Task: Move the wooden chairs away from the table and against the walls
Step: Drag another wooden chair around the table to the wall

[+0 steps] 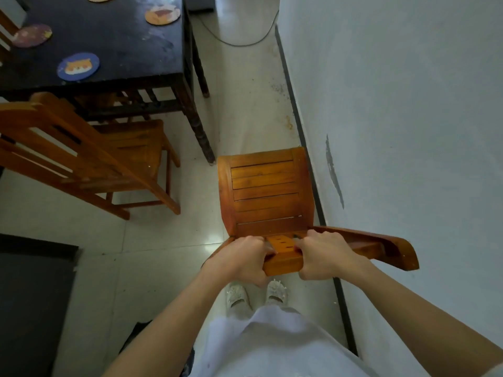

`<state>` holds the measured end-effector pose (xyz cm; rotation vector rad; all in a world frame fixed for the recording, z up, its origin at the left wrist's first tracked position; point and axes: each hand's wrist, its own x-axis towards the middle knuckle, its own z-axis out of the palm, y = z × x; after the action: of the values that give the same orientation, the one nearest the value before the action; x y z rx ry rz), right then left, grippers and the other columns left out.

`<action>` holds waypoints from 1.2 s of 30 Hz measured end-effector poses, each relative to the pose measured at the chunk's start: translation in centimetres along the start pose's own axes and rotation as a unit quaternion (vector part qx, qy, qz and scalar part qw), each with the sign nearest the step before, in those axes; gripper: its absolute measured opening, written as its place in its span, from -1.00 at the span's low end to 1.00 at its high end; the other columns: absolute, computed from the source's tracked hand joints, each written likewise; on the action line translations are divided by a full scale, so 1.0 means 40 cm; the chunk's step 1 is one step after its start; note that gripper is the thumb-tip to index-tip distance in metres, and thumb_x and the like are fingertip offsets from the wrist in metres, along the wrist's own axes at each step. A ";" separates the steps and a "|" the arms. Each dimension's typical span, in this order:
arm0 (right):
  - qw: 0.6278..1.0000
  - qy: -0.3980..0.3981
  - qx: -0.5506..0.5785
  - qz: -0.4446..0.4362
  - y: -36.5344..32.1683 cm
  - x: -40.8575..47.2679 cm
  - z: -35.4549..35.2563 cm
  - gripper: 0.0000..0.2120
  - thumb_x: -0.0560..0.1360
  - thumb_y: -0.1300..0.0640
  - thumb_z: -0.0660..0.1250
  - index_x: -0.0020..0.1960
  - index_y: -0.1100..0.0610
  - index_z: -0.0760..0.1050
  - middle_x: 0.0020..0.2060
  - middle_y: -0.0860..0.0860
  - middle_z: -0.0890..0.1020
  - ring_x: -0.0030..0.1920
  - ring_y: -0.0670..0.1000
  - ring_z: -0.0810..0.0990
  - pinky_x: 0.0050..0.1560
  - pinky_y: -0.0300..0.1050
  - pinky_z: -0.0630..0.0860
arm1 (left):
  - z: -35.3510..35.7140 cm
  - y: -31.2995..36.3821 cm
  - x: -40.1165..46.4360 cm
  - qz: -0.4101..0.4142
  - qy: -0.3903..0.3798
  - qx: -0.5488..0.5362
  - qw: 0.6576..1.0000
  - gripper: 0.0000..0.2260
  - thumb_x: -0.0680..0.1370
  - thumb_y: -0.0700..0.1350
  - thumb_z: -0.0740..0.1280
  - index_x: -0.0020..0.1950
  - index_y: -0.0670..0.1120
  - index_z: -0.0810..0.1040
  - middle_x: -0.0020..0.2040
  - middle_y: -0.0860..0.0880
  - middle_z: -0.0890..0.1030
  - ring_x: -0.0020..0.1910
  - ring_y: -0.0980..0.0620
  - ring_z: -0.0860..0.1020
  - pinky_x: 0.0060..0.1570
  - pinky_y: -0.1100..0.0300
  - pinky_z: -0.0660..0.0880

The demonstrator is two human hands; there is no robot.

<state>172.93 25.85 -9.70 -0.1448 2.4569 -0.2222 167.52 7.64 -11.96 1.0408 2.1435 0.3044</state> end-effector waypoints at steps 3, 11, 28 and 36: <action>0.999 -0.028 -0.021 -0.016 -0.002 -0.012 0.016 -0.69 0.41 -0.09 0.34 0.07 0.05 0.48 -0.13 0.03 0.49 -0.30 -0.08 0.41 -0.27 -0.20 0.35 | 0.020 0.011 -0.012 0.016 -0.003 -0.002 1.000 -0.73 0.30 0.00 0.43 -0.08 0.05 0.45 -0.29 0.14 0.34 -0.33 0.12 0.40 -0.39 0.29 0.28; 1.000 -0.015 -0.004 -0.027 -0.002 -0.011 -0.003 -0.80 0.37 -0.09 0.33 -0.12 0.02 0.51 -0.23 -0.01 0.50 -0.26 -0.02 0.49 -0.29 -0.17 0.35 | -0.018 0.016 -0.030 0.008 -0.022 0.001 1.000 -0.69 0.32 -0.03 0.42 0.02 -0.07 0.57 -0.19 -0.09 0.52 -0.24 -0.07 0.50 -0.29 0.07 0.48; 0.979 -0.193 0.037 -0.056 -0.050 -0.073 0.003 -0.75 0.37 -0.04 0.42 -0.13 0.11 0.49 -0.33 -0.01 0.46 -0.37 -0.06 0.42 -0.30 -0.22 0.35 | 0.009 0.066 -0.098 0.027 -0.112 -0.051 0.992 -0.85 0.31 -0.05 0.43 -0.21 -0.05 0.51 -0.36 -0.07 0.49 -0.40 -0.01 0.45 -0.35 0.05 0.47; 0.950 -0.303 0.059 -0.041 -0.046 -0.031 -0.042 -0.38 0.36 -0.32 0.36 0.23 0.09 0.51 0.07 0.05 0.61 0.00 0.03 0.59 0.07 -0.10 0.52 | -0.035 0.039 -0.102 -0.023 -0.217 -0.138 0.966 -0.41 0.43 0.12 0.41 0.41 0.02 0.34 0.23 -0.01 0.53 0.12 0.01 0.51 0.17 0.12 0.45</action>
<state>172.93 24.46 -7.31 -0.2258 1.8232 -0.3078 169.14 5.68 -8.14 0.8085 1.6740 0.3094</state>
